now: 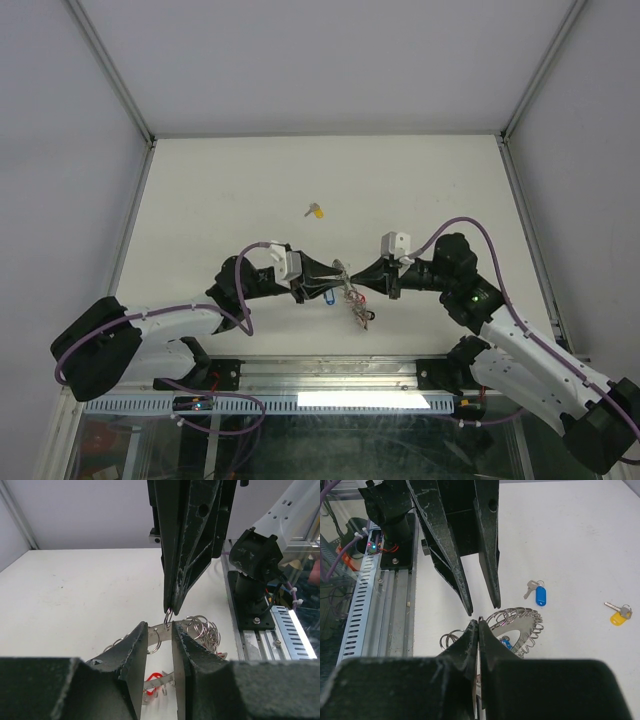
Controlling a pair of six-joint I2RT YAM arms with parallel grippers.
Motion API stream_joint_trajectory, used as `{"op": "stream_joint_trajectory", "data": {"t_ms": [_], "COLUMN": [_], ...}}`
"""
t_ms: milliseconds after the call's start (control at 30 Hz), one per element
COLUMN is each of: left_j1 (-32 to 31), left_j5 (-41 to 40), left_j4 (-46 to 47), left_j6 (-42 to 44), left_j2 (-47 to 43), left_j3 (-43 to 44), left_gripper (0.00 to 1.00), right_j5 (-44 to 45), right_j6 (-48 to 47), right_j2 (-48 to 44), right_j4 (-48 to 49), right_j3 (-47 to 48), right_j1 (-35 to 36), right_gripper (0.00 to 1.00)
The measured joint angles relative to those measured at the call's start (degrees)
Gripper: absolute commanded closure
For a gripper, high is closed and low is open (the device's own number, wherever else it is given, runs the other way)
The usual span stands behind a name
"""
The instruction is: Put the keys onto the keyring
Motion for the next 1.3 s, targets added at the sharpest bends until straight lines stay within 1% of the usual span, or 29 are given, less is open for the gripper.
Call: {"op": "stream_joint_trajectory", "data": {"t_ms": [167,300,400,500,567,700,800,933,1033,1100,1300], "left_j1": [-0.07,-0.07,-0.07,-0.07,-0.07,-0.07,-0.07,-0.07,-0.07,-0.07,-0.07], "left_j5": [-0.98,-2.51,-3.37,-3.72,-4.5,-5.38,-5.66,-4.68,-3.08,-1.97,0.44], "left_j4": [-0.04,-0.31,-0.44,-0.07,0.15,1.25,2.93,3.76,3.89,4.31,6.47], "left_j6": [0.33,0.76,0.76,0.48,-0.11,-0.96,-1.73,-2.47,-2.82,-2.86,-2.32], "left_j2": [-2.05,-5.16,-6.38,-6.67,-6.58,-5.07,-2.29,2.19,4.63,5.49,5.64], "left_j3": [-0.83,-1.92,-2.27,-2.75,-3.43,-3.78,-3.76,-3.3,-2.34,-2.03,-1.97], "left_gripper": [0.71,0.72,0.75,0.83,0.86,0.86,0.84,0.8,0.76,0.75,0.78], "right_j5": [0.74,2.82,5.25,7.98,9.49,12.28,13.7,14.14,14.19,14.12,13.22], "right_j6": [2.25,5.77,9.57,13.62,16.24,20.85,23.28,25.07,25.35,25.4,25.11], "right_j2": [0.0,-0.37,-1.03,-2.01,-2.56,-3.67,-3.96,-3.89,-3.87,-3.87,-3.8], "right_j4": [2.99,7.34,12.63,18.29,22.12,29.2,34.64,40.04,42.25,43.06,43.98], "right_j3": [-2.25,-4.7,-7.91,-11.85,-14.34,-18.25,-20.28,-22.16,-22.93,-23.08,-23.15], "right_j1": [0.0,0.0,0.0,0.0,0.0,0.0,0.0,0.0,0.0,0.0,0.0], "right_gripper": [1.0,1.0,1.0,1.0,1.0,1.0,1.0,1.0,1.0,1.0,1.0]}}
